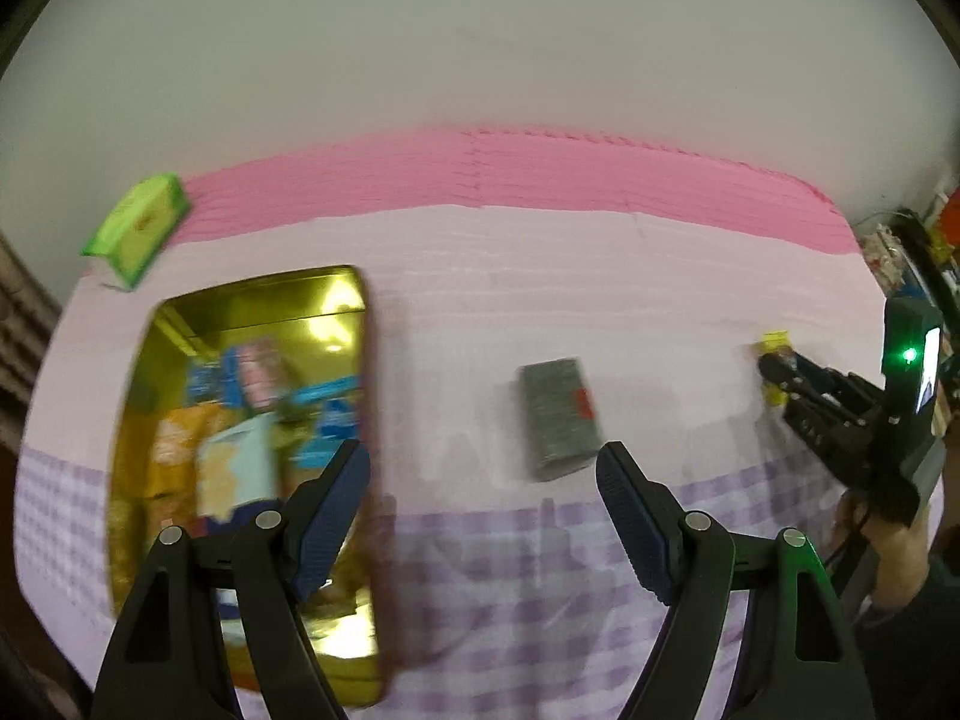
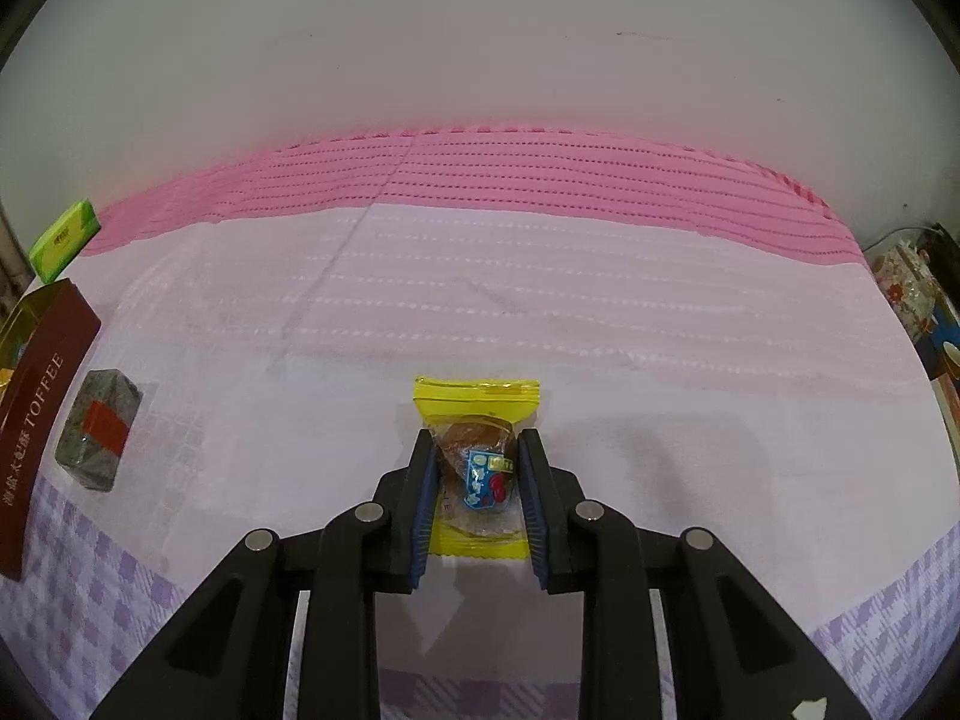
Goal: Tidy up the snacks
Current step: 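Grasp the grey block with the left tool while the right tool holds the yellow candy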
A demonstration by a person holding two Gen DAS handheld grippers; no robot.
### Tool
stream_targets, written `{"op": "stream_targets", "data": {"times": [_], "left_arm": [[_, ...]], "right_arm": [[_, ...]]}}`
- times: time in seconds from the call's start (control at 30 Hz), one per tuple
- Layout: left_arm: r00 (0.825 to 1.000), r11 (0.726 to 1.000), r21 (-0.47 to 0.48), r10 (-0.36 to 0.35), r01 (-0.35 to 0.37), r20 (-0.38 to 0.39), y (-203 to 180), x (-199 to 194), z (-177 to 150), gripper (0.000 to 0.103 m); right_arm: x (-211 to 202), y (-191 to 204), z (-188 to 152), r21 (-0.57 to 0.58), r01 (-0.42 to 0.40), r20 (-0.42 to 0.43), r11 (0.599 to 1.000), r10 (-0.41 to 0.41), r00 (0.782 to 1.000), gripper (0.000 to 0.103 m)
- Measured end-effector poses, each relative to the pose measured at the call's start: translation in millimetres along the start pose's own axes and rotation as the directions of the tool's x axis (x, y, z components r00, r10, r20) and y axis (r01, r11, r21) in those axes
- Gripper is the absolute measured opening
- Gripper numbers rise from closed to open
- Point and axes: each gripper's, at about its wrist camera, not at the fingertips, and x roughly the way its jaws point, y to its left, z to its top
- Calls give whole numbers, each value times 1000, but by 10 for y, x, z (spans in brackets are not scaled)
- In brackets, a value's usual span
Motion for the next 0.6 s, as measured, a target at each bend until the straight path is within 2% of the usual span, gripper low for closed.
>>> {"op": "stream_targets", "data": {"times": [0.1,0.23,0.33,0.43,0.6], "left_arm": [[999,999,-16,-31,31,-24,-97,169,63,78],[994,993,-93,-82,76,-67,-124,435,107,78],[991,993,-72,-97,90,-91,-216,584,113,78],[992,998,-30,-57,54,-113,-311,706,122,78],[992,998,-49,-45,40,-119,-283,813,145,78]], "right_arm": [[0,-3,-8,1,-3,0,1000,3,1000,25],[4,-36,-8,4,-9,1,1000,9,1000,26],[0,-37,-20,5,-13,1,1000,13,1000,27],[-2,-58,-30,8,-20,2,1000,20,1000,27],[-4,-70,-32,9,-29,2,1000,29,1000,29]]}}
